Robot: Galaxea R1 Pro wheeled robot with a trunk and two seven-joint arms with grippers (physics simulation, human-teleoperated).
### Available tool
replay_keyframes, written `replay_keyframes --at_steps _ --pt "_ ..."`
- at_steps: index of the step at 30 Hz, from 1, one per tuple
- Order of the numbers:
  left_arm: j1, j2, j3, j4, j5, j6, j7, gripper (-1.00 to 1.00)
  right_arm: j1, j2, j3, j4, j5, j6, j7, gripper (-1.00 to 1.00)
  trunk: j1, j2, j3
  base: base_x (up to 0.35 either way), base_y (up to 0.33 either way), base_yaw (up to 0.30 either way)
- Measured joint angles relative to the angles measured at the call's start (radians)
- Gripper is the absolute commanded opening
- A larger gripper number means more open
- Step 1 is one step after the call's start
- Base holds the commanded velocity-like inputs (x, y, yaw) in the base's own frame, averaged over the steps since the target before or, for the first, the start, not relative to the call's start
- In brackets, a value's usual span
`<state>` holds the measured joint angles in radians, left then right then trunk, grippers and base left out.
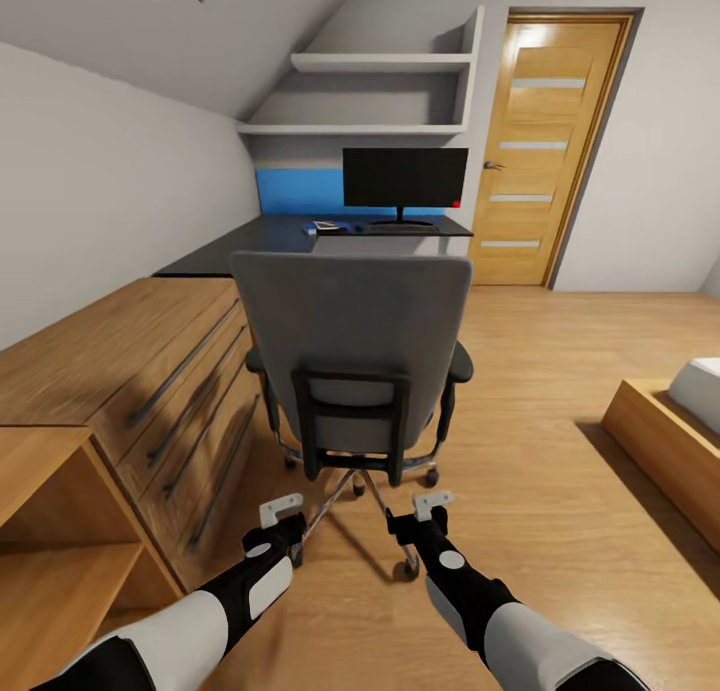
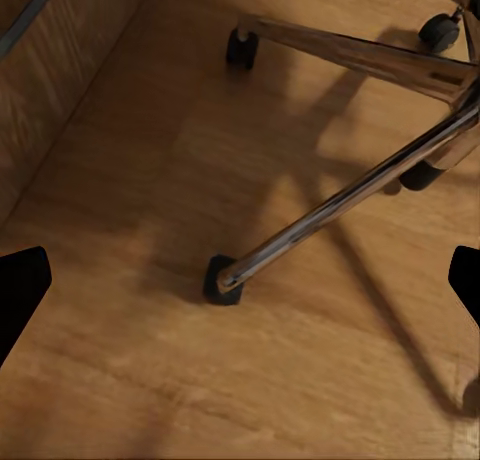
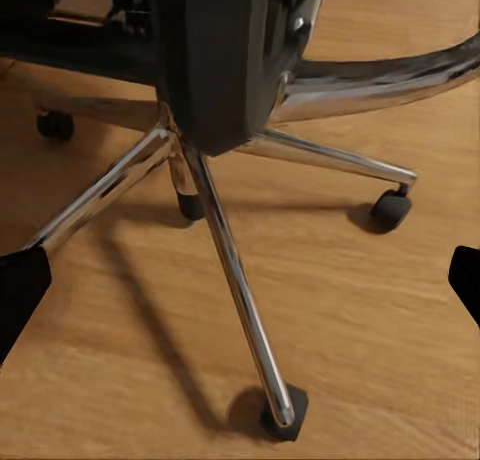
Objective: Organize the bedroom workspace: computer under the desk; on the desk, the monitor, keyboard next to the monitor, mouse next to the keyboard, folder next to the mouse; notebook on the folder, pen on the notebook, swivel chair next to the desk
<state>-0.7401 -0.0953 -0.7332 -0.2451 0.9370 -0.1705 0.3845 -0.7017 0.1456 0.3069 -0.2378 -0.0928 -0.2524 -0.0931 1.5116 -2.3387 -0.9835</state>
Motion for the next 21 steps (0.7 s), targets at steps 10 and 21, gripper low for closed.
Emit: replay_keyframes --at_steps 10,21 --pt "0.0 0.0 -0.005 0.0 -0.001 0.0 -0.001 1.0 0.0 0.0 0.0 0.0 0.001 0.0 0.001 1.0 0.0 0.0 0.0 0.234 0.01 0.0" --pt "0.0 0.001 -0.005 0.0 0.0 0.0 0.0 1.0 0.0 0.003 0.0 0.001 0.0 -0.002 -0.001 1.0 0.0 0.0 0.0 0.27 0.001 0.0"
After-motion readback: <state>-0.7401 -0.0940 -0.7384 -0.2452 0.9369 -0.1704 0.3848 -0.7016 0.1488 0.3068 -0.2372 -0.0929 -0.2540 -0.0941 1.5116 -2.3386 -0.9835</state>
